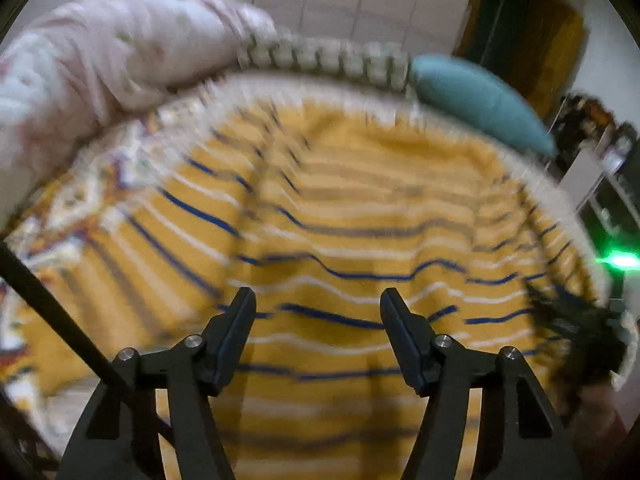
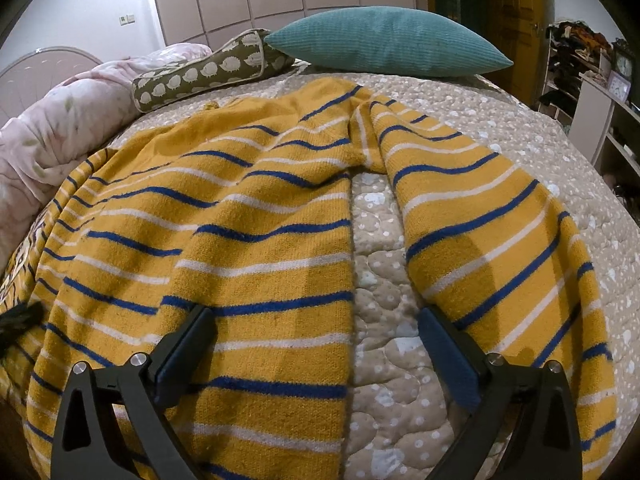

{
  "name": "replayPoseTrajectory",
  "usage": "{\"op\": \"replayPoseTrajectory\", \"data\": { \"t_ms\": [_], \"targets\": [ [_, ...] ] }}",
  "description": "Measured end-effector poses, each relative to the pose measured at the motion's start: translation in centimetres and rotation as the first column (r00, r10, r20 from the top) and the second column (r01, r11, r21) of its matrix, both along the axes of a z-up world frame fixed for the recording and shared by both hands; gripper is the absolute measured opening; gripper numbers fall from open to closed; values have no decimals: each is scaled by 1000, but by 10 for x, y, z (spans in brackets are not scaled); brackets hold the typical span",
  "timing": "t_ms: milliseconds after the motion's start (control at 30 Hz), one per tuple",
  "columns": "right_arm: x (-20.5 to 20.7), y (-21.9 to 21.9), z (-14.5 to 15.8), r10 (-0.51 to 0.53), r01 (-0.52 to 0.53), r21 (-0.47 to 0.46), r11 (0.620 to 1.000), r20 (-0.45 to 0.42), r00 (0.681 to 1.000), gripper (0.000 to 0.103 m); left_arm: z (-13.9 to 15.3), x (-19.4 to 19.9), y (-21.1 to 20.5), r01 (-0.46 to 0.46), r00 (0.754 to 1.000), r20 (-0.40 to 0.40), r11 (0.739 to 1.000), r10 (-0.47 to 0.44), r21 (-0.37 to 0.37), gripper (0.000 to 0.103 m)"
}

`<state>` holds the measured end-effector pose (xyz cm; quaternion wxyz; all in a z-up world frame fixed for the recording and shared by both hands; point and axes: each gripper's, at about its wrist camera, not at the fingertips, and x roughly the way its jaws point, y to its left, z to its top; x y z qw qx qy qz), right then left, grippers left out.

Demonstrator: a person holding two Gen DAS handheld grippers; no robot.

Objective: Fold small clothes
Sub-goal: 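Grasp a sweater sleeve cuff with the left gripper and lift it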

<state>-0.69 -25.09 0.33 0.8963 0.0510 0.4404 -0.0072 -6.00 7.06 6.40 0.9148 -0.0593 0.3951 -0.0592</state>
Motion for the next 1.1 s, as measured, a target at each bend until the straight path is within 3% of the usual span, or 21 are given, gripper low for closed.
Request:
{"op": "replayPoseTrajectory", "data": {
  "t_ms": [100,167,367,433,500,567,600,633,700,800,867,1033,1100],
  "targets": [
    [1,1,-1,2,-2,-17,1000,3,1000,103,29,-27,48,-120,989,103,988,109,101,87],
    [1,1,-1,3,-3,-20,1000,2,1000,103,32,-32,81,-187,979,104,976,175,111,89],
    [1,1,-1,2,-2,-19,1000,0,1000,103,-14,-20,179,-324,942,-88,946,325,26,89],
    [1,1,-1,3,-3,-19,1000,3,1000,103,-32,-13,191,-327,936,-139,945,323,-7,89],
    [1,1,-1,2,-2,-22,1000,1,1000,103,-47,-4,201,-312,937,-196,945,290,-92,89],
    [1,1,-1,2,-2,-25,1000,-2,1000,103,-56,0,198,-310,936,-223,939,274,-146,78],
    [1,2,-1,2,-2,-27,1000,-2,1000,103,-57,1,195,-307,936,-225,939,269,-153,47],
    [2,2,-1,1,-2,-34,999,-2,1000,103,-58,3,192,-304,933,-243,941,264,-148,4],
    [2,4,-1,1,-1,-47,999,-1,1000,103,-55,6,193,-325,923,-268,934,278,-150,4],
    [3,4,-1,1,-1,-64,998,-4,1000,103,-32,16,205,-368,913,-220,926,342,-85,4],
    [3,5,-1,0,-1,-73,997,-8,1000,103,-5,27,227,-436,888,-154,900,434,20,4],
    [4,7,-1,-3,2,-87,996,-14,1000,103,52,57,272,-553,826,-29,819,563,151,4],
    [4,7,-1,-5,3,-86,996,-17,1000,103,69,67,277,-548,832,-4,824,554,142,4]
  ]
}}
